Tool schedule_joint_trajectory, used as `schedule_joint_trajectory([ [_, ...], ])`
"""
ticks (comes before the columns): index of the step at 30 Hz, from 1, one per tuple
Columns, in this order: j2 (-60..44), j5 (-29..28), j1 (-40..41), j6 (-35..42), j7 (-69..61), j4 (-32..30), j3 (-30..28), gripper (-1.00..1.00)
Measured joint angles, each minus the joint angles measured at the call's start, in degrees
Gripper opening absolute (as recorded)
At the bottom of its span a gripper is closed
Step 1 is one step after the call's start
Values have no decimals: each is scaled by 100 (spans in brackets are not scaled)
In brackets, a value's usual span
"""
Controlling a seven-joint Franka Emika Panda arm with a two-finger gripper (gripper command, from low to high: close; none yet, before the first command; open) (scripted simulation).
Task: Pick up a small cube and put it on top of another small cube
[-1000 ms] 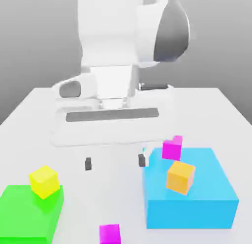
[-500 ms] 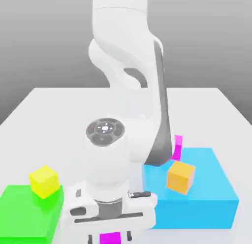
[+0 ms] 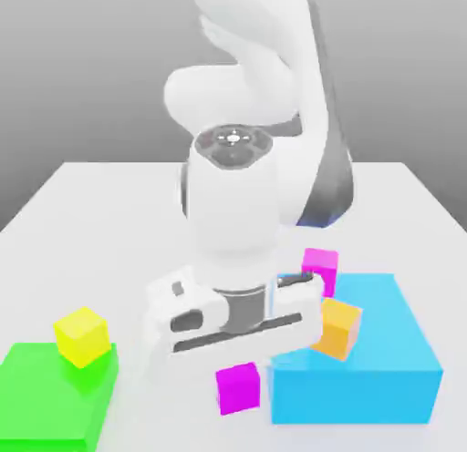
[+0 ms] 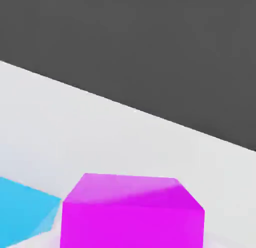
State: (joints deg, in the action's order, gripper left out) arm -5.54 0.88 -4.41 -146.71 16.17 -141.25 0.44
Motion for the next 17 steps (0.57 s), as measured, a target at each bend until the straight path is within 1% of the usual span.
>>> schedule_joint_trajectory([
  [2, 408, -2, -239, 271, -581, -139, 130, -100],
  [8, 1631, 39, -866, 1074, -2378, -559, 274, -100],
  [9, 1745, 47, -943, 1118, -2611, -628, 300, -100],
  [11, 1601, 45, -999, 843, -2779, -759, 328, -100],
  [13, 1289, 16, -1005, 403, -2801, -887, 341, -100],
  [14, 1165, -1, -1003, 233, -2796, -934, 344, 100],
  [17, 1165, -1, -1003, 233, -2796, -934, 344, 100],
])
